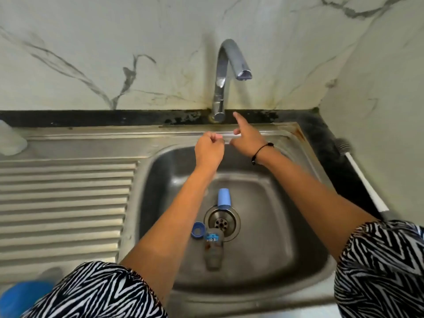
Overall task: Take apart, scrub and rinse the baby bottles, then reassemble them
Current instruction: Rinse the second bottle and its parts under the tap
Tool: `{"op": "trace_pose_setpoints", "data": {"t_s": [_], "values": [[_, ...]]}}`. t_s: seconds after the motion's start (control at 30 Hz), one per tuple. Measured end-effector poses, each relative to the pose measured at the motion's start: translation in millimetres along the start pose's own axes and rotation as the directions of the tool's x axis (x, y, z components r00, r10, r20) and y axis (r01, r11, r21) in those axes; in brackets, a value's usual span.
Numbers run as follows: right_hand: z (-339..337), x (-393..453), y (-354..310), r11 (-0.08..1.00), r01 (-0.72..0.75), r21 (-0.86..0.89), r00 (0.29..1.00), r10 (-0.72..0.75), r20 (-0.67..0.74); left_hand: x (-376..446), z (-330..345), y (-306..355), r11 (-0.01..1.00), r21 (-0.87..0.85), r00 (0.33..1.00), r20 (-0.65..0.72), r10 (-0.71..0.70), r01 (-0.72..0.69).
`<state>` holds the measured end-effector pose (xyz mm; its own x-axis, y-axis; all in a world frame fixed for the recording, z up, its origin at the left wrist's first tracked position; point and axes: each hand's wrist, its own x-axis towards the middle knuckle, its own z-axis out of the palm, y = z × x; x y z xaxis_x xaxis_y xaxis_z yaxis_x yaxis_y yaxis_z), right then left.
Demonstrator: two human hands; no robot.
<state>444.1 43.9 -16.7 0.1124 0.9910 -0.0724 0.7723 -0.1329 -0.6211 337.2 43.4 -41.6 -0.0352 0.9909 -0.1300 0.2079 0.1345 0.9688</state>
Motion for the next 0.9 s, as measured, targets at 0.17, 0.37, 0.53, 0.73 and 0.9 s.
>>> {"op": "trace_pose_setpoints", "data": {"t_s": [0.17, 0.37, 0.53, 0.73, 0.9], "values": [[3.7, 31.4, -14.5, 0.996, -0.043, 0.078, 0.998, 0.039, 0.056, 20.5, -6.3, -13.4, 0.995, -0.046, 0.996, 0.03, -0.09, 0.091], [9.7, 42.0, -4.4, 0.989, -0.033, 0.145, 0.987, 0.01, 0.158, 31.7, -12.3, -24.6, 0.988, -0.072, 0.991, 0.018, -0.136, 0.137], [6.1, 50.7, 4.6, 0.996, 0.004, 0.089, 0.963, -0.028, 0.269, 33.5, -2.0, -36.4, 0.975, -0.106, 0.98, 0.061, -0.188, 0.194], [11.6, 60.6, 8.3, 0.994, 0.096, -0.057, 0.917, -0.066, 0.394, 39.2, 1.4, -46.4, 0.965, -0.109, 0.97, 0.085, -0.229, 0.237], [19.9, 58.2, 13.7, 0.98, 0.164, -0.111, 0.938, -0.12, 0.327, 34.7, 0.8, -49.2, 0.957, -0.094, 0.958, 0.113, -0.263, 0.273]]}}
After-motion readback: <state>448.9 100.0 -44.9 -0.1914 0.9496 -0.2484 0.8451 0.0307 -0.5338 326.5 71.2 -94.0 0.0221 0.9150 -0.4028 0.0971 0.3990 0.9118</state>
